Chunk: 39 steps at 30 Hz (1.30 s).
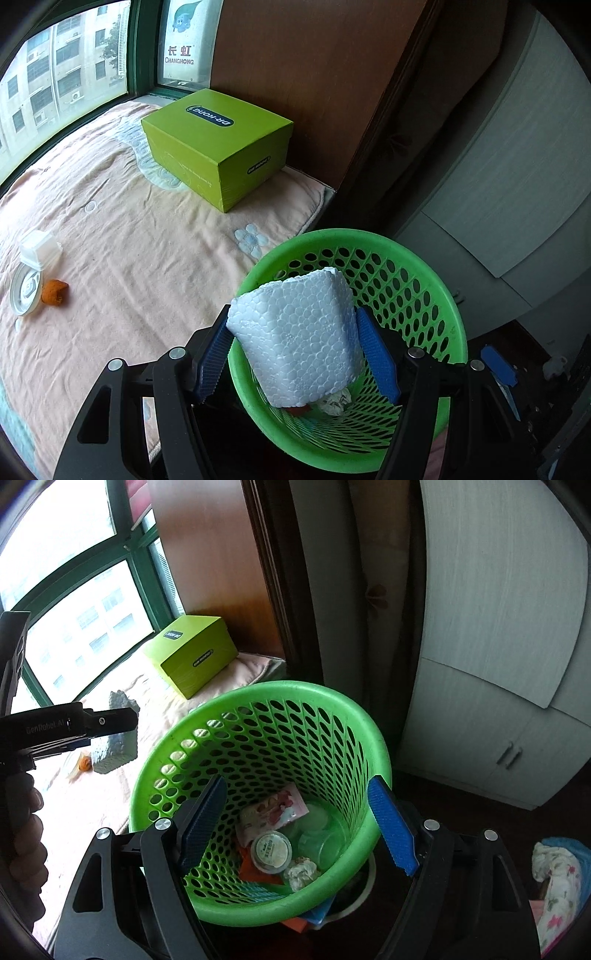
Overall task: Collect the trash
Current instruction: 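Release the jelly cup and foam block into the basket with both grippers, then move both grippers back to the white lid and clear plastic box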
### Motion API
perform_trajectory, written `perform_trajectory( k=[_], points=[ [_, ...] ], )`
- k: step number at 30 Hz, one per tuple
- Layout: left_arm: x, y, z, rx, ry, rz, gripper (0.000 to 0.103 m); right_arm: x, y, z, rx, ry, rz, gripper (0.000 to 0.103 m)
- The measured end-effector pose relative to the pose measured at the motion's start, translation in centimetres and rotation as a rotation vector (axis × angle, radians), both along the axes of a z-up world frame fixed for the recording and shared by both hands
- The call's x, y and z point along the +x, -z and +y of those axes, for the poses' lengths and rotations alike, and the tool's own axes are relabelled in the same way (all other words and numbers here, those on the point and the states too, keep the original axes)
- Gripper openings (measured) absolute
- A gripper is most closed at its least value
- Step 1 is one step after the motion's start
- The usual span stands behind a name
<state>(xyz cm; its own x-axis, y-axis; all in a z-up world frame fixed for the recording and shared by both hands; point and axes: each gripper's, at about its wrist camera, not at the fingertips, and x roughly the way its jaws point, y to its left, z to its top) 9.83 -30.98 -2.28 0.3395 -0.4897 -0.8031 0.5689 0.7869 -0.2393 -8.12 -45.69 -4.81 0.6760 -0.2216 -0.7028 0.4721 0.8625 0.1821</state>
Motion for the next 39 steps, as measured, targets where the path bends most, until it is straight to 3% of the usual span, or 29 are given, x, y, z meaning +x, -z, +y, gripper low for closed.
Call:
perform_trajectory(
  k=[17, 20, 21, 26, 39],
  points=[
    [0.0, 1.4, -1.2, 0.018, 0.037, 0.036, 0.065, -0.3, 0.0, -0.8, 0.014, 0.021, -0.015, 0.078],
    [-0.2, 1.6, -1.6, 0.017, 0.056, 0.043, 0.071, -0.4, 0.0, -0.8, 0.014, 0.026, -0.015, 0.078],
    [-0.3, 1.7, -1.7, 0.018, 0.059, 0.045, 0.078, -0.4, 0.0, -0.8, 0.014, 0.026, -0.014, 0.078],
    [-0.4, 1.8, -1.5, 0.008, 0.065, 0.049, 0.081, -0.2, 0.0, -0.6, 0.012, 0.023, -0.012, 0.078],
    [1.6, 0.8, 4.5, -0.002, -0.051, 0.014, 0.081, 1.5, -0.8, 1.5, 0.011, -0.047, -0.022, 0.078]
  ],
)
